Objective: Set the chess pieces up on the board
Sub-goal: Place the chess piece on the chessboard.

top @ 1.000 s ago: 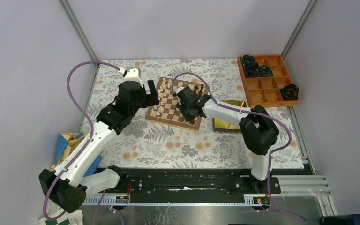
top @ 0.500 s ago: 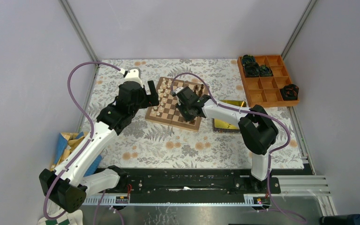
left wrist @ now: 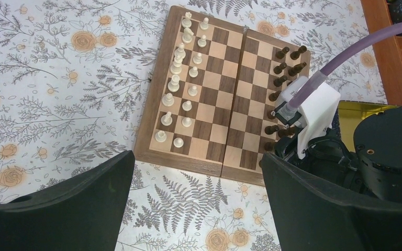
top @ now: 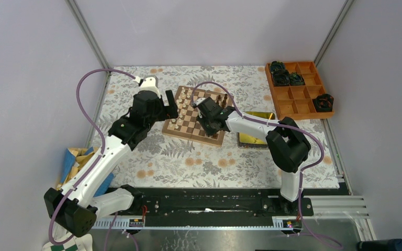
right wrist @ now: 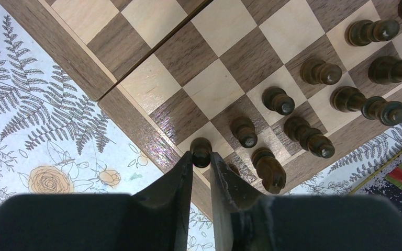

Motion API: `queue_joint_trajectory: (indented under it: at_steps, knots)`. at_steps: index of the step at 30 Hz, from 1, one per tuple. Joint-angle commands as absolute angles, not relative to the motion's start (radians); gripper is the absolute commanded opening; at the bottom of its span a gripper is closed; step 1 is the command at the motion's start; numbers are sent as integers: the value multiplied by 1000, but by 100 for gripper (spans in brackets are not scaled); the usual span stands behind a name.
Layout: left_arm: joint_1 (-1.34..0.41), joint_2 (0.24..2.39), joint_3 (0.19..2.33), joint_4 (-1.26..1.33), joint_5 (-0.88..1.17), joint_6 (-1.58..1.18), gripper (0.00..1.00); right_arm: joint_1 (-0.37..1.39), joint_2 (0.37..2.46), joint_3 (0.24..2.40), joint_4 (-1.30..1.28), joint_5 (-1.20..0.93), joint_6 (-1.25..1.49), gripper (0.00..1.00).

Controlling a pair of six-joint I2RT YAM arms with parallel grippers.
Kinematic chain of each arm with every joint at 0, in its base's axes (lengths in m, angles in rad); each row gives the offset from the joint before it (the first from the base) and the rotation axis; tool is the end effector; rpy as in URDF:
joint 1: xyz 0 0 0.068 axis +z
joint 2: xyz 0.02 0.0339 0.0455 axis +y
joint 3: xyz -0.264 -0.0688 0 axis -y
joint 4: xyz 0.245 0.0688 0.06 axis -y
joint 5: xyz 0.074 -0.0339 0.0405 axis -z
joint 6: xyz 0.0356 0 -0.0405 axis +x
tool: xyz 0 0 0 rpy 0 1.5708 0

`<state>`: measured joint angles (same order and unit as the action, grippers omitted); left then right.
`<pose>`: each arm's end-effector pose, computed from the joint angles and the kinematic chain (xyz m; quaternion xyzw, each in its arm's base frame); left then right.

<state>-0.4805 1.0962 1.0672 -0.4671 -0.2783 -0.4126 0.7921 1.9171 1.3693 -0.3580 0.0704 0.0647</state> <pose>0.2184 -0.1028 0.3497 -0.0421 0.8527 -0.1114 0.5087 0.2951 0.2955 0.1993 -0.3253 0.8869 0.1053 0.3105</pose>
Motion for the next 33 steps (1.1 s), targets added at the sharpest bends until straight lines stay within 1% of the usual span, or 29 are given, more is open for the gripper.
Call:
queue_joint_trajectory:
  at_steps: [1, 17, 33]
  knots:
    - [-471, 1099, 1062, -438, -267, -419, 99, 801, 1911, 1363, -359, 109, 59, 25]
    - [-471, 1103, 1060, -436, -265, -421, 99, 801, 1903, 1366, -361, 96, 62, 34]
    - [-471, 1099, 1057, -434, -261, -425, 99, 801, 1856, 1367, -327, 106, 45, 34]
